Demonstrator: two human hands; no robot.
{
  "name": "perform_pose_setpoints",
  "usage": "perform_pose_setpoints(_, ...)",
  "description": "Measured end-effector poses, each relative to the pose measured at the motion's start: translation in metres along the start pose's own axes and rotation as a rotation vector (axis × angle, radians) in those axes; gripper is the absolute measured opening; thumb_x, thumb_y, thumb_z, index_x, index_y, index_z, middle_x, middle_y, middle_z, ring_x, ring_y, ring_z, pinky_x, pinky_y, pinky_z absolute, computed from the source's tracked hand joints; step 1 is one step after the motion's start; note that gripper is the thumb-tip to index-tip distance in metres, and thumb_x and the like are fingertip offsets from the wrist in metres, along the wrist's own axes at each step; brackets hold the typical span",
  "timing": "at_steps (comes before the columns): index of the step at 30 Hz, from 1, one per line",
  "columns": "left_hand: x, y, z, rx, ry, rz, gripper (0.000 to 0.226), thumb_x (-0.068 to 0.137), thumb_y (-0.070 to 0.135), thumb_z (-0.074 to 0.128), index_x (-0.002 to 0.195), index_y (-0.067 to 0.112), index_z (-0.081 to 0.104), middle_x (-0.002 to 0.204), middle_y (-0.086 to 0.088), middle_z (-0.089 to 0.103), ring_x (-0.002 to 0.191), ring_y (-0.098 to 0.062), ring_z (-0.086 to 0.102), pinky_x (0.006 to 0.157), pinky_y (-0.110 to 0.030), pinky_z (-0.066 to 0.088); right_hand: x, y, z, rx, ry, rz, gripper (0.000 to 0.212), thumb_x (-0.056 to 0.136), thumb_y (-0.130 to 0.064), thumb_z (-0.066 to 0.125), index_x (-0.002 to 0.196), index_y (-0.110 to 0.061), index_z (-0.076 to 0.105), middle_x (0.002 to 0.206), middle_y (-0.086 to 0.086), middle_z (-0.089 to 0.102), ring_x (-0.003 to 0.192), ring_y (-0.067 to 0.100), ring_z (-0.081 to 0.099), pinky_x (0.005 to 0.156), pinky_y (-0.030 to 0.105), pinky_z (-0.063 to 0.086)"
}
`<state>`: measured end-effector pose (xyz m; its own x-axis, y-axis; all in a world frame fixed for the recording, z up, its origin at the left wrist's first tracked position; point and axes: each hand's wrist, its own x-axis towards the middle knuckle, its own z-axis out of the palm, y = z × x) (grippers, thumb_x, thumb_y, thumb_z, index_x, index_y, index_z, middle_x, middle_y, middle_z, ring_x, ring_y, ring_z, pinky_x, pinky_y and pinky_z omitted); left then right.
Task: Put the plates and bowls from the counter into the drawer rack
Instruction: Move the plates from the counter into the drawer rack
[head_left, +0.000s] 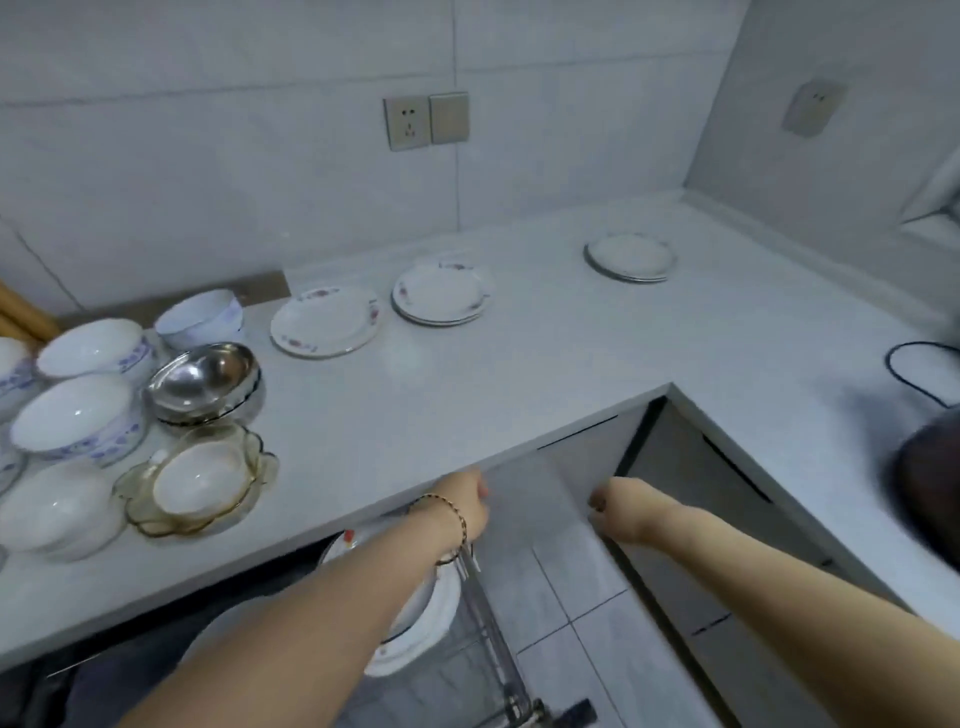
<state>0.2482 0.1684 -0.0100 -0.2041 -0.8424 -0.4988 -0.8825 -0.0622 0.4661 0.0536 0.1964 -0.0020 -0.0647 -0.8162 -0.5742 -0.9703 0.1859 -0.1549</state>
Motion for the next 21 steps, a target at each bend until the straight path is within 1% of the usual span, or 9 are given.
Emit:
perform_pose_setpoints(1,0.004,0.026,0.002,0.021,0.007,0.005,0.034,0.089,0.008,0.043,0.12,0.011,0.057,0.129,-0.012,0.058,0.117,-0.026,0.057,0.095,-0.026,0.045,0.002,0.022,-0.012,-0.021,0.01,0.004,0.024,0.091,-0.019,0.043,0.084,-0.005,0.061,0.087,0.005,0.059,0.095,0.024,0.057,0.078,0.028,0.041)
perform_pose_setpoints(2,0.009,0.049,0.004,0.043,0.005,0.013,0.035,0.09,0.009,0.043,0.122,0.011,0.056,0.13,-0.011,0.057,0.118,-0.026,0.056,0.097,-0.026,0.044,0.003,0.043,-0.025,-0.034,0.013,0.003,0.023,0.091,-0.02,0.043,0.087,-0.005,0.06,0.092,0.006,0.061,0.1,0.025,0.059,0.081,0.029,0.044)
perform_pose_setpoints(4,0.017,0.093,0.005,0.091,-0.016,0.024,0.035,0.091,0.01,0.041,0.124,0.014,0.055,0.131,-0.009,0.055,0.119,-0.026,0.055,0.098,-0.027,0.043,0.004,0.076,-0.051,-0.046,0.022,-0.007,0.03,0.09,-0.022,0.046,0.108,-0.005,0.063,0.116,0.009,0.064,0.112,0.027,0.059,0.093,0.034,0.048)
perform_pose_setpoints(5,0.022,0.111,0.005,0.118,-0.023,0.025,0.035,0.091,0.011,0.041,0.124,0.015,0.054,0.132,-0.008,0.054,0.119,-0.026,0.054,0.098,-0.027,0.043,0.003,0.089,-0.066,-0.055,0.028,-0.016,0.032,0.09,-0.022,0.046,0.111,-0.004,0.063,0.121,0.011,0.063,0.113,0.028,0.058,0.094,0.035,0.047)
perform_pose_setpoints(7,0.031,0.142,0.005,0.154,-0.023,0.015,0.035,0.091,0.012,0.04,0.123,0.016,0.054,0.132,-0.006,0.054,0.119,-0.025,0.054,0.097,-0.028,0.044,0.005,0.112,-0.091,-0.097,0.029,-0.032,0.031,0.091,-0.022,0.046,0.107,-0.002,0.063,0.123,0.014,0.062,0.115,0.028,0.057,0.094,0.033,0.045)
perform_pose_setpoints(9,0.043,0.168,0.001,0.174,-0.001,0.01,0.035,0.09,0.013,0.042,0.122,0.016,0.055,0.132,-0.007,0.054,0.119,-0.025,0.055,0.095,-0.027,0.044,0.011,0.131,-0.114,-0.124,0.051,-0.045,0.026,0.091,-0.021,0.045,0.101,-0.005,0.062,0.124,0.014,0.061,0.117,0.028,0.057,0.094,0.031,0.045)
perform_pose_setpoints(14,0.088,0.222,-0.022,0.187,0.052,0.035,0.037,0.091,0.014,0.043,0.127,0.013,0.053,0.136,-0.007,0.052,0.125,-0.024,0.05,0.104,-0.027,0.04,0.037,0.174,-0.167,-0.074,0.099,-0.026,0.037,0.093,-0.02,0.044,0.123,-0.003,0.057,0.13,0.011,0.057,0.122,0.027,0.053,0.1,0.034,0.044)
perform_pose_setpoints(19,0.149,0.26,-0.052,0.106,0.095,0.023,0.036,0.091,0.014,0.044,0.126,0.012,0.053,0.136,-0.007,0.052,0.125,-0.024,0.05,0.103,-0.027,0.039,0.088,0.21,-0.221,-0.034,0.136,0.0,0.039,0.094,-0.023,0.043,0.126,-0.006,0.055,0.135,0.009,0.054,0.124,0.025,0.051,0.102,0.033,0.041)
perform_pose_setpoints(21,0.173,0.272,-0.063,0.085,0.091,0.007,0.036,0.091,0.014,0.044,0.125,0.013,0.054,0.135,-0.006,0.053,0.124,-0.024,0.052,0.102,-0.027,0.041,0.11,0.224,-0.242,0.023,0.134,0.02,0.038,0.093,-0.022,0.045,0.127,-0.006,0.055,0.133,0.01,0.056,0.116,0.025,0.056,0.099,0.031,0.043)
